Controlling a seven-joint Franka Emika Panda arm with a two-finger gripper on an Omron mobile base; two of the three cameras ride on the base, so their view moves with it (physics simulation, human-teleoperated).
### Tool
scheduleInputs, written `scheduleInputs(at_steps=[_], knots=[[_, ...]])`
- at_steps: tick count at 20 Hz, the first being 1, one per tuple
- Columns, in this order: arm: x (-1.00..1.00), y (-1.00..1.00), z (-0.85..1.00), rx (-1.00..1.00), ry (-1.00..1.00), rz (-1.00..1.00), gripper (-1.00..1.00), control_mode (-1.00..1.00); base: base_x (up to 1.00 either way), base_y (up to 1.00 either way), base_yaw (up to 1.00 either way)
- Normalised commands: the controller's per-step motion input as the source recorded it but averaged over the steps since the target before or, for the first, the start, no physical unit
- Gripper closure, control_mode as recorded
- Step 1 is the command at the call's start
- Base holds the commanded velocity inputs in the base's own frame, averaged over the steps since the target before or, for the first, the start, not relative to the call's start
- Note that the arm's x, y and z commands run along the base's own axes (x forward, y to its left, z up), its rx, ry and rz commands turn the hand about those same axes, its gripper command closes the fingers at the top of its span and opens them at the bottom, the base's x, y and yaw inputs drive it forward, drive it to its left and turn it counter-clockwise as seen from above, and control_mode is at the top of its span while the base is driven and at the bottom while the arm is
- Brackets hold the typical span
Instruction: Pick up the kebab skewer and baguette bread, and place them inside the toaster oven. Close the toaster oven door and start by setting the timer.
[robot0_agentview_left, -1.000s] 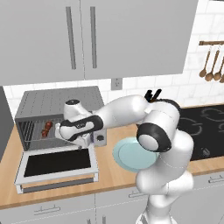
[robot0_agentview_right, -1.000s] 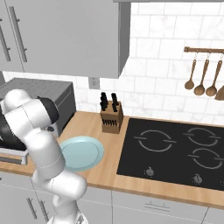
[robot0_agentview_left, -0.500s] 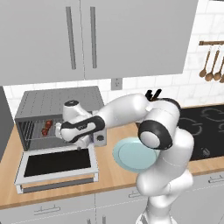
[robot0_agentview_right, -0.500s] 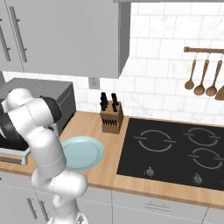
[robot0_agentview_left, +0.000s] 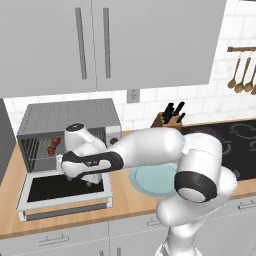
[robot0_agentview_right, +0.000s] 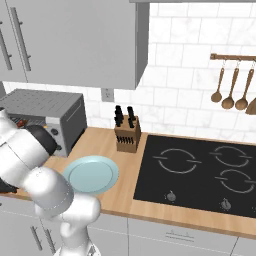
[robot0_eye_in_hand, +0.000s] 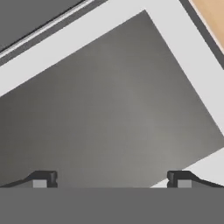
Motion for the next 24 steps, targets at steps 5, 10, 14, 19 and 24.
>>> scheduleInputs(at_steps=[5,10,14,19,24], knots=[[-1.00,0.02,0.00,0.01,0.08,0.35,-1.00,-1.00,0.00,0.00,0.00],[-0.46,0.34,-0.37,0.01,0.14,0.35,-1.00,-1.00,0.00,0.00,0.00],[-0.03,0.39,-0.60,0.00,0.16,0.28,-1.00,-1.00,0.00,0.00,0.00],[0.29,0.32,-0.40,0.00,0.07,0.20,-1.00,-1.00,0.00,0.00,0.00],[0.15,0.21,-0.04,0.00,-0.01,0.15,-1.00,-1.00,0.00,0.00,0.00]])
